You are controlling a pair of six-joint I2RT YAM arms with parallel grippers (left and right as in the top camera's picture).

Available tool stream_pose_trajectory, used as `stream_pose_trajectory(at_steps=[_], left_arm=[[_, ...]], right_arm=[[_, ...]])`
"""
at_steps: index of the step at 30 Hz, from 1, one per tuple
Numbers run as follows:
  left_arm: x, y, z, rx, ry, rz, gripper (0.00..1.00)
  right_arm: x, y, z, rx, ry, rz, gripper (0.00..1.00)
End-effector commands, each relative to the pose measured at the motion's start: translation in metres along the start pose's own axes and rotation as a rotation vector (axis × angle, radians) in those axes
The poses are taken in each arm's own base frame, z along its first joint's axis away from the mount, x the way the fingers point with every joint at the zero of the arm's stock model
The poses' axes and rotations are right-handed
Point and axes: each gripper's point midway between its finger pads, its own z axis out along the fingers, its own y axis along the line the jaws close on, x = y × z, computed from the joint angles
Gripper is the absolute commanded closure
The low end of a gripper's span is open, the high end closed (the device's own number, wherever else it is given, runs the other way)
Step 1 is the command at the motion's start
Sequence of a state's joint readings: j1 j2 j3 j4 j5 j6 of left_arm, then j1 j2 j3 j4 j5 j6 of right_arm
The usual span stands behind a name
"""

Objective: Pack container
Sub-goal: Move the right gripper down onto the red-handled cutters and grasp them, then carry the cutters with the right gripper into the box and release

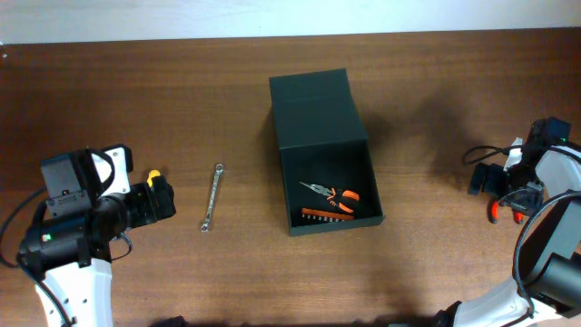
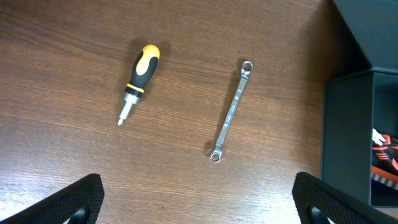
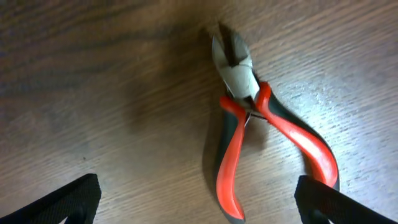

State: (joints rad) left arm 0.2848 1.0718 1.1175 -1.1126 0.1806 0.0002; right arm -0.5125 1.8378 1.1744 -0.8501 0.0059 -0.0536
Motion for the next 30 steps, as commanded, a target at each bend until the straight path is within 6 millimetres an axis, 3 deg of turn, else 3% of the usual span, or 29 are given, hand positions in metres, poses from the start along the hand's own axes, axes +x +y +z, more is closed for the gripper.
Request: stream_pose_trajectory(at_steps=[1,10,17,23,25,27,30], left_arm=[[-0.004,-0.002,-0.005,0.012,-0.013,0.013,0.01],[-0.004,-0.003,-0.005,0.016,-0.013,0.013,0.01],[-0.004,-0.003,-0.005,0.016,-0.014,0.013,0.01],[-0.004,-0.003,-0.005,0.016,-0.014,0.013,0.01],[-0.004,-0.003,-0.005,0.016,-0.014,0.013,0.01],[-0.004,-0.003,-0.005,0.016,-0.013,0.013,0.01],[-0.004,-0.003,-0.005,0.016,-0.013,0.013,0.01]], right_arm=[[-0.002,-0.001,0.003,0.006,-0.008,-0.002,0.01],[-0.005,-0.001,0.006,0.007,-0.021,-0.002,0.02],[0.011,0.0,0.028,0.003,0.023,0.001,0.02],[0.012,0.004,0.034,-0.014,0.012,0.002,0.03],[0.012,0.006,0.034,-0.03,0.008,0.001,0.09],[0.012,0.007,0.034,-0.036,0.008,0.002,0.27],[0.011,0.008,0.034,-0.041,0.007,0.002,0.43]])
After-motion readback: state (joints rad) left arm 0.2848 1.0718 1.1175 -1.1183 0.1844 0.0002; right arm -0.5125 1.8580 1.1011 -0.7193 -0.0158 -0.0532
